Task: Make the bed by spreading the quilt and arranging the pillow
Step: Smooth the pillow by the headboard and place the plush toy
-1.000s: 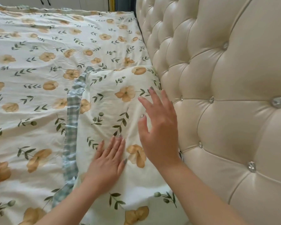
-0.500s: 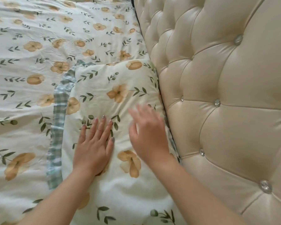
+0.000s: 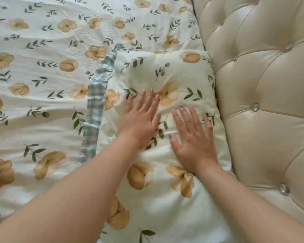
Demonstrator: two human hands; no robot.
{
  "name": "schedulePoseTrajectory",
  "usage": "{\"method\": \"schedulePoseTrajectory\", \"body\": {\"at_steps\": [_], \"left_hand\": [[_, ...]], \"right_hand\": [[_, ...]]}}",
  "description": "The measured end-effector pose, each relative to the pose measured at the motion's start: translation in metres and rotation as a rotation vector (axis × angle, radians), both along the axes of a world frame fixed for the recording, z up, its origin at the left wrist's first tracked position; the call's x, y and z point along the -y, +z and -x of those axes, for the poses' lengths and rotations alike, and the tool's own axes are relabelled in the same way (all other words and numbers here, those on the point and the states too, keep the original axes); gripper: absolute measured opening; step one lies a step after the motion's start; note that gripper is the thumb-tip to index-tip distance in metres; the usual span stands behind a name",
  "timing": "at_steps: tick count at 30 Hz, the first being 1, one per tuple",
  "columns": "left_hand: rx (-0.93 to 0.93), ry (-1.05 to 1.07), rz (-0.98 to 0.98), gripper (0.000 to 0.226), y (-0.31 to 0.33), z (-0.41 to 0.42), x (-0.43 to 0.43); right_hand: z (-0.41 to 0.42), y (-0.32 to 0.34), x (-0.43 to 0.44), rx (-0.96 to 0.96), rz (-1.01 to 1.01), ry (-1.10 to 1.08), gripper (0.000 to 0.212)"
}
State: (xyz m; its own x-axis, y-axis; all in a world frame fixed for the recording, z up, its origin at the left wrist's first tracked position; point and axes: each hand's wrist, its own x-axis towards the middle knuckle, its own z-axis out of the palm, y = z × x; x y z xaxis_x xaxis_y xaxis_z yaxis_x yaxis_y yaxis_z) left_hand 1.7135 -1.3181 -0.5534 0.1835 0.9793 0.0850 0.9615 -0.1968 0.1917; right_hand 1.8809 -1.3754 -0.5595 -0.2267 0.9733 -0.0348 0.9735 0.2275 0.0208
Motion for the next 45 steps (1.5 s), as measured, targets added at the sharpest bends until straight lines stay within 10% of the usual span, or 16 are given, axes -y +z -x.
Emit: {"method": "schedulePoseTrajectory", "body": {"at_steps": [4,8,13,18,23,27,32,36,42,45], "left_hand": [[-0.032,0.072,-0.009,0.057,-0.044,0.002,0.003],[-0.013,0.069,-0.064,0.056,-0.052,0.004,0.0],[0.004,0.073,-0.089,0.059,-0.063,0.003,-0.006],[0.015,0.098,-0.082,0.062,-0.069,0.004,-0.006],[0.049,0.099,-0.073,0.062,-0.072,0.005,-0.01],[0.068,0.102,-0.09,0.063,-0.077,0.006,-0.01],[0.072,0.1,-0.064,0.061,-0.076,0.005,-0.011],[0.061,0.115,-0.056,0.062,-0.078,0.005,-0.011],[0.063,0.102,-0.055,0.063,-0.077,0.006,-0.013],[0.06,0.11,-0.072,0.063,-0.079,0.006,-0.011]], "right_hand": [[0.012,0.033,-0.051,-0.14,0.01,-0.026,0.053],[0.017,0.075,-0.125,-0.315,-0.435,-0.151,0.058],[0.012,0.019,-0.149,0.08,0.119,-0.078,0.064],[0.013,0.055,-0.208,-0.12,-0.243,-0.113,0.06],[-0.006,0.053,-0.266,-0.125,0.392,-0.093,0.073],[-0.011,0.052,-0.27,-0.224,-0.009,-0.163,0.063],[-0.032,0.072,-0.282,-0.127,0.518,-0.151,0.071],[-0.013,0.087,-0.237,-0.406,-0.24,-0.257,0.058],[0.004,0.048,-0.184,-0.089,0.209,-0.191,0.071],[0.01,0.065,-0.166,-0.241,-0.174,-0.215,0.062]]}}
